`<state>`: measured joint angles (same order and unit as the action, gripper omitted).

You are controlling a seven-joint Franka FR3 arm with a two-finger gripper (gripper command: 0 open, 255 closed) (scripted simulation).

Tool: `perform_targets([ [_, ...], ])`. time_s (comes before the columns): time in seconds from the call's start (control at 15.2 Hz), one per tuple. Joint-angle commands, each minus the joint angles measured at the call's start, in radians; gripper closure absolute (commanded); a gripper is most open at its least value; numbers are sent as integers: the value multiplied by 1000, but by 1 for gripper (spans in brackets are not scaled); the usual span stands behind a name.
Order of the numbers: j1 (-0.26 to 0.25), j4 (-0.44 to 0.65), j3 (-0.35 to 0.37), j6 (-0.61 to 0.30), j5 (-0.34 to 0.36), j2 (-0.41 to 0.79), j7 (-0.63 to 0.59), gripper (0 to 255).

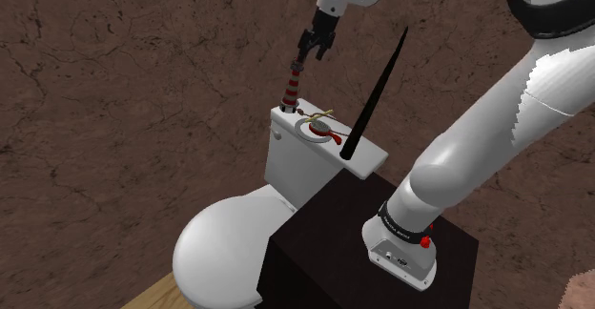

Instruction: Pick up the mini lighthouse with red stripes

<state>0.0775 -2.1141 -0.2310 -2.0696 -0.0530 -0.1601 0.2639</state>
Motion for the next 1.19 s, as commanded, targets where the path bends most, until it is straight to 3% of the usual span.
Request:
perform_targets([
  [0.0,9,46,-21,-19,-31,66,23,0],
  [0.73,106,400,-70,-36,-243,462,138,0],
  [1.12,108,356,-63,-103,-262,489,159,0],
])
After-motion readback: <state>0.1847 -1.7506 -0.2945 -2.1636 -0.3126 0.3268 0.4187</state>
